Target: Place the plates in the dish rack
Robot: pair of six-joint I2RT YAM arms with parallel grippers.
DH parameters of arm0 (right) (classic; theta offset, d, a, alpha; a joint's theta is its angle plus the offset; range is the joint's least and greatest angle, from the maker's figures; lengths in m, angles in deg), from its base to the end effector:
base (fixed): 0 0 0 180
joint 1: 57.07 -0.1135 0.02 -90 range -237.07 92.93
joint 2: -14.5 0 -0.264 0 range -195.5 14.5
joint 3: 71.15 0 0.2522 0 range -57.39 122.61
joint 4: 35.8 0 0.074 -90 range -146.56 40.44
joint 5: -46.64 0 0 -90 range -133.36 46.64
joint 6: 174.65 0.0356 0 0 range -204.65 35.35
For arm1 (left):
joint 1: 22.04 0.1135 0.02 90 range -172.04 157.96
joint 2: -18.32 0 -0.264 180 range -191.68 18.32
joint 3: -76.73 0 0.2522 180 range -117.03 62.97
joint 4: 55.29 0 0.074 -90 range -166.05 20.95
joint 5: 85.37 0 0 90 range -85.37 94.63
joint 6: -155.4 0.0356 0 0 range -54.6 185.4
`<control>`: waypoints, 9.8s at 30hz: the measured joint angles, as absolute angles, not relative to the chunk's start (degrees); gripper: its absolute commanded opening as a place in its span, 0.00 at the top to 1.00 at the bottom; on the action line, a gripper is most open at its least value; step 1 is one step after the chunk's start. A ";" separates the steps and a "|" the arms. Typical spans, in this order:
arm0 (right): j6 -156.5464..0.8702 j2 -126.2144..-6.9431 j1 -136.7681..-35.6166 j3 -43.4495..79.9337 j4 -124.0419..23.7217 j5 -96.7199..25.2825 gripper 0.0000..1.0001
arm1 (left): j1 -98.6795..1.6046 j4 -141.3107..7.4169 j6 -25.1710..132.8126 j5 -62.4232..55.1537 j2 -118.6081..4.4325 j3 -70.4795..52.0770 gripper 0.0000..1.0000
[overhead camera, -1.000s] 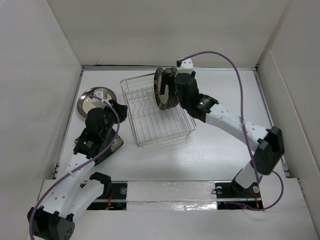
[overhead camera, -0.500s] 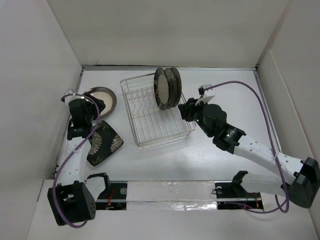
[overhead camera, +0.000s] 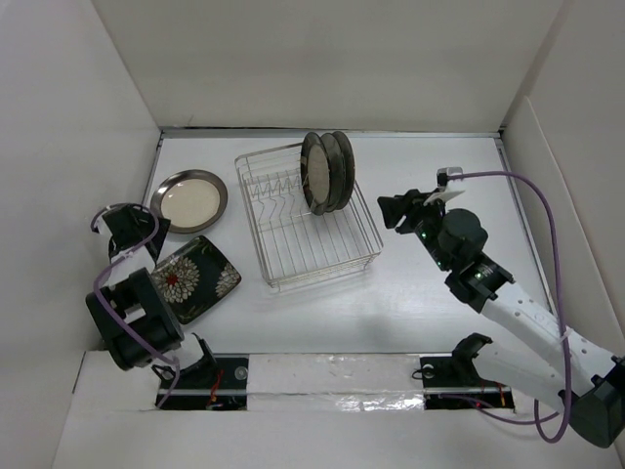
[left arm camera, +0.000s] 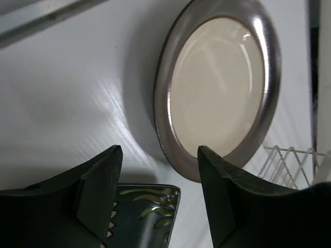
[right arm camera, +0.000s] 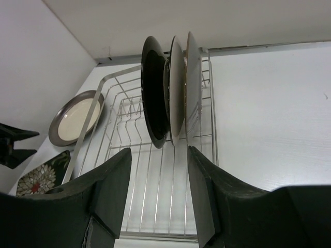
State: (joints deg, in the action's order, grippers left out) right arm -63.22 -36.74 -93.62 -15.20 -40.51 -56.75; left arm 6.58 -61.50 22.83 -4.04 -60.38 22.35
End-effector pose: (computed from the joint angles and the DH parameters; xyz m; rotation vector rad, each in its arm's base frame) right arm 0.1774 0.1212 0.3401 -0.0242 1.6035 0.6084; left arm 0.2590 0.1352 0.2130 -1.1537 1.7687 -0.3051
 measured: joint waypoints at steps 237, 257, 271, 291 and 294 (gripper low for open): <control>-72.38 -71.91 -116.75 16.85 -47.50 -68.11 1.00 | -24.10 -77.61 29.30 5.45 -28.34 21.28 0.55; -69.21 -44.35 -115.61 -6.26 -46.28 -66.01 0.84 | -21.28 -82.66 36.34 11.89 -56.47 21.93 0.47; -67.29 -43.28 -110.84 -8.29 -47.02 -61.99 0.84 | -23.32 -80.86 40.69 18.93 -70.08 15.29 0.59; -66.63 -44.11 -109.23 -8.51 -47.00 -60.88 0.83 | -21.52 -78.07 42.44 20.31 -79.09 3.44 1.00; -66.59 -44.13 -108.27 -8.62 -46.97 -60.73 0.83 | -21.31 -77.94 42.44 20.02 -79.20 3.27 1.00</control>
